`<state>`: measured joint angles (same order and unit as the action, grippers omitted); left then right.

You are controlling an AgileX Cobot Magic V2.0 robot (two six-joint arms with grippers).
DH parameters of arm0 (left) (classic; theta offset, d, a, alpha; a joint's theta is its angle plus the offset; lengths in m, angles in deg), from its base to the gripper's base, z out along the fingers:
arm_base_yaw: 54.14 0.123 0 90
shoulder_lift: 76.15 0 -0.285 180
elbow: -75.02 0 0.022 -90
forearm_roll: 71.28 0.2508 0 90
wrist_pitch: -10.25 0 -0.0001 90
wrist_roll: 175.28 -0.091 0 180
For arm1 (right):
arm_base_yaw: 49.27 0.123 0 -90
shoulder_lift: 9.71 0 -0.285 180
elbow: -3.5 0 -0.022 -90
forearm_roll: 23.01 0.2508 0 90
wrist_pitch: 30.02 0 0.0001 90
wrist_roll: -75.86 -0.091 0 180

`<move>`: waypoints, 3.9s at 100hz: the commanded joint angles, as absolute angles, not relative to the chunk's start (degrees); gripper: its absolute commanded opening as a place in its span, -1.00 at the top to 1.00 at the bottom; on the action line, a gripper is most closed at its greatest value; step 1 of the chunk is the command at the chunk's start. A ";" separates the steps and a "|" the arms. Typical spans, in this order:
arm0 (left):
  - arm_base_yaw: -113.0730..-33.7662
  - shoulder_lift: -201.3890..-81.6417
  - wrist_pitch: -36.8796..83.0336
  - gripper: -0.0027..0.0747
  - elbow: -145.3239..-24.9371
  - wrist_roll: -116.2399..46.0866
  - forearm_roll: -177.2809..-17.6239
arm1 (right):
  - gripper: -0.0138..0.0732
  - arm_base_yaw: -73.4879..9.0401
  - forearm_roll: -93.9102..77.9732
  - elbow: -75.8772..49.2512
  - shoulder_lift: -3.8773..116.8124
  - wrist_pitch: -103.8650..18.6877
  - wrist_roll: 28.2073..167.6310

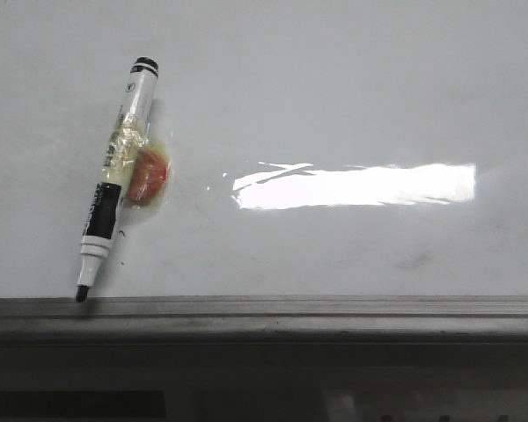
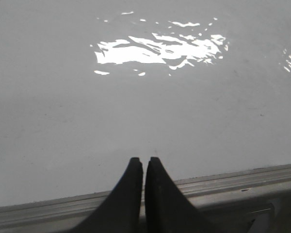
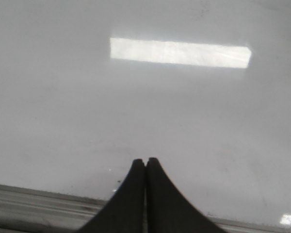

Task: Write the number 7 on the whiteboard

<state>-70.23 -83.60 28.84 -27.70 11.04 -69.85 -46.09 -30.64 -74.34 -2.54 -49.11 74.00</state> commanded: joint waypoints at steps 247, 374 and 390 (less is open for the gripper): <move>-70.02 -111.57 41.23 0.98 -56.38 -13.72 -105.31 | 0.79 -46.34 -6.21 -43.77 10.80 -65.08 83.52; -95.51 -150.60 22.56 0.59 -63.44 -22.48 -115.54 | -0.13 -46.34 -4.95 -42.48 11.13 -64.73 85.66; -95.51 -150.58 22.56 0.98 -63.44 -22.48 -116.64 | -0.13 -45.94 -4.12 -42.48 11.13 -63.64 85.66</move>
<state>-95.44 -150.76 26.56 -61.97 -22.48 -115.98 -46.09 -5.81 -44.44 9.93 -69.24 85.00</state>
